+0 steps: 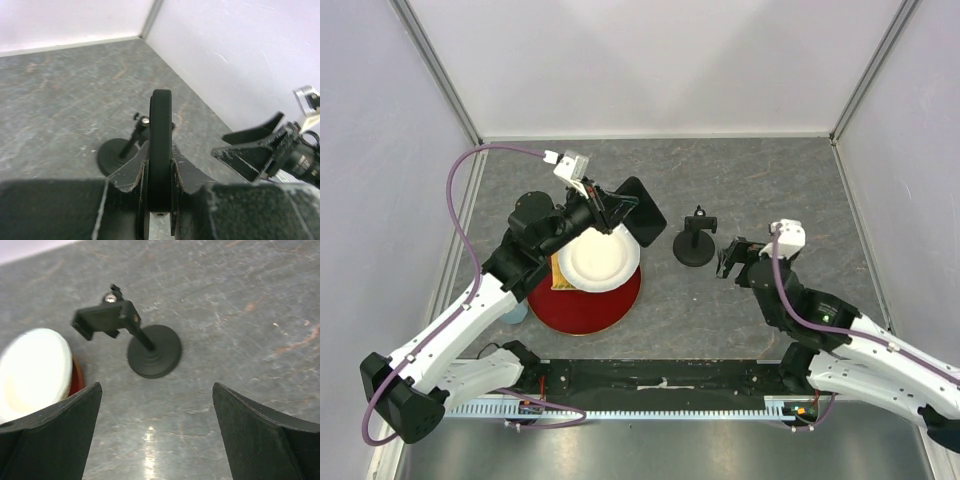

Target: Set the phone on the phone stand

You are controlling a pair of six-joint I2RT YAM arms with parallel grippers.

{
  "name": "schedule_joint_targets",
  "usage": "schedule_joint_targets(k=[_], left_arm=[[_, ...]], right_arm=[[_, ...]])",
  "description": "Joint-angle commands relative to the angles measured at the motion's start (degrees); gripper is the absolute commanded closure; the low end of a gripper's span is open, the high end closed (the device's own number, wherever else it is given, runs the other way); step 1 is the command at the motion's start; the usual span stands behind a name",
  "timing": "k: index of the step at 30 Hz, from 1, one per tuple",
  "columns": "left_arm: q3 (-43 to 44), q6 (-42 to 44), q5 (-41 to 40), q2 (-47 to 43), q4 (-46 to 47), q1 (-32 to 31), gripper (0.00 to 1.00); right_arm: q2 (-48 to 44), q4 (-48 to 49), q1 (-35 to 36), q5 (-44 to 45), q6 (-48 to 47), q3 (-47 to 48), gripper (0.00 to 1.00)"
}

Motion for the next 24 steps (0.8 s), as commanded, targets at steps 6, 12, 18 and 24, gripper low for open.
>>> schedule_joint_targets(k=[6,12,18,24], left_arm=[[1.11,3.50,-6.19,-1.31,1.83,-0.03,0.98],[1.02,3.24,-3.37,0.18,2.37,0.06,0.98],[0.85,2.97,-0.56,0.36,3.33,-0.03,0.98],[1.28,2.71,0.49,0.45,3.16,-0.03,0.98]], right_arm=[[10.82,-0.06,-0.33,0.54,-9.11,3.43,0.21],[16.17,11.63,-10.07,-13.41,-15.62,1.85,0.39],[21.27,18.77,-16.59,-25.56,-22.03,3.86,0.40],[23.39,19.99,-17.38,-24.86,-23.71,5.10,0.46]])
